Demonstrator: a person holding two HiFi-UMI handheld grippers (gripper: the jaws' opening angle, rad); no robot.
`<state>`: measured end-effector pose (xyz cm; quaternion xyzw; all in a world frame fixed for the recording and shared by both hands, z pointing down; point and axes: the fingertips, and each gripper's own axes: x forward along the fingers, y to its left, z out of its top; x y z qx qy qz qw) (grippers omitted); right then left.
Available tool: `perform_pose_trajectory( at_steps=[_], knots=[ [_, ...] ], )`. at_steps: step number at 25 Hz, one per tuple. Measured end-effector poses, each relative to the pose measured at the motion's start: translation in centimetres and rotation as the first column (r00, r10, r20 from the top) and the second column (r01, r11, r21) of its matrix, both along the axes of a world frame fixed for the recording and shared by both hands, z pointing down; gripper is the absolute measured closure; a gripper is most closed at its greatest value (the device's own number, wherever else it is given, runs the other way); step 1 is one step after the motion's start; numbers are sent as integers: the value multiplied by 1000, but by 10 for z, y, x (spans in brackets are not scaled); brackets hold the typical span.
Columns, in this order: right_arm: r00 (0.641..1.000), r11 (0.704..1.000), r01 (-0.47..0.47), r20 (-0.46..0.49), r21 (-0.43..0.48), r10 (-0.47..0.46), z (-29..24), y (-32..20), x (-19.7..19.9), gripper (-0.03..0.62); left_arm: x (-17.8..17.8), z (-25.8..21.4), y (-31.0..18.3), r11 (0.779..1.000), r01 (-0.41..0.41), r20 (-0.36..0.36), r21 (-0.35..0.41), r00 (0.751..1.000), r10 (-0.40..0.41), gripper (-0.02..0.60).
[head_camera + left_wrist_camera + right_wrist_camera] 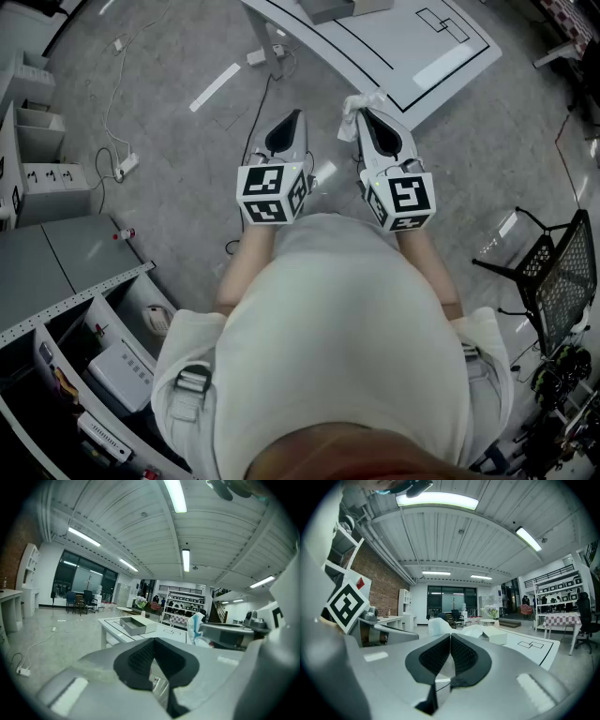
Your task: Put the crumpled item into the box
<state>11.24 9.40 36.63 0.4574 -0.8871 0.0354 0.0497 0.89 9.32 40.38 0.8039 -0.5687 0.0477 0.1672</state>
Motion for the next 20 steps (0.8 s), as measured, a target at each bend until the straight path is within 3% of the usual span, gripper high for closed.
perform_pose_trajectory(
  at_steps=[20],
  knots=[
    [1000, 1000, 13, 24, 11, -13, -5, 15, 3, 589, -1, -2, 20, 999, 41, -25, 2, 999, -41, 580]
  ],
)
